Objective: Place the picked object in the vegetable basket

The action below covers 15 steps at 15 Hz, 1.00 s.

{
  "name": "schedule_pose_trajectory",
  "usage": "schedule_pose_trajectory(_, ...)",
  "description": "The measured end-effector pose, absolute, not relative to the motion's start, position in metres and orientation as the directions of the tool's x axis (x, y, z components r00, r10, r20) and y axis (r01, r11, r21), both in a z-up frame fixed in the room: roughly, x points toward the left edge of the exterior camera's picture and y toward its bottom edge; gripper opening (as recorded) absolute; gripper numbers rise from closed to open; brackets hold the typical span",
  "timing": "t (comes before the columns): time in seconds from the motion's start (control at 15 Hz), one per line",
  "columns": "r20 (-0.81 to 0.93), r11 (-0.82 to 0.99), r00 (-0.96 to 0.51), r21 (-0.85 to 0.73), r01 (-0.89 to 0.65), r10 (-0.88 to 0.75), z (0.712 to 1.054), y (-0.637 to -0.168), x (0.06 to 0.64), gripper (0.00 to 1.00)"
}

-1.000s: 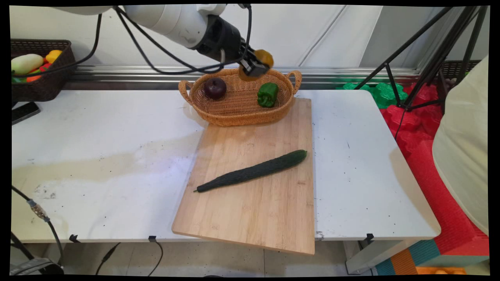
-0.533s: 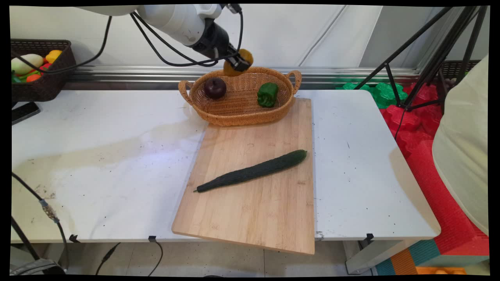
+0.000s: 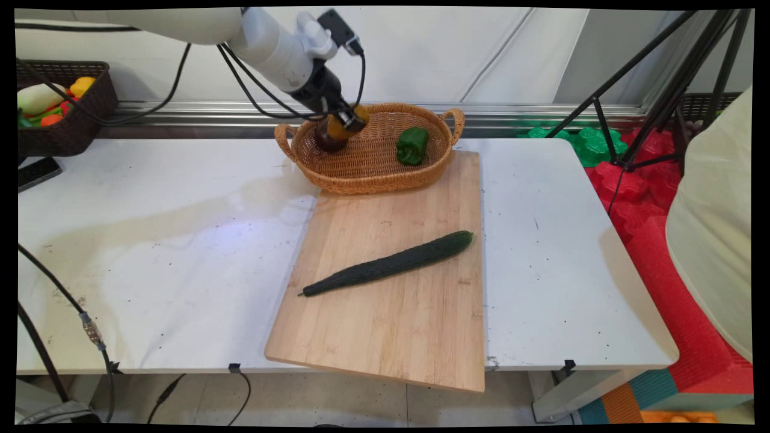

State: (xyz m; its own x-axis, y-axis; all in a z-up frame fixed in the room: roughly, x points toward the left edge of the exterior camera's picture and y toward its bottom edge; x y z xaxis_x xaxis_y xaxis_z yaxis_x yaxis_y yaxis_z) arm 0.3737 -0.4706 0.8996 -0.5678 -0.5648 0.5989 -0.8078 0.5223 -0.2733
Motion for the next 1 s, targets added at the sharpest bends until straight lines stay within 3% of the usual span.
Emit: schedule_pose_trajectory(1.0,0.506,0.573,-0.592,-0.215,-0.791,-0.627,0.843,-0.485,0.379,0.0)
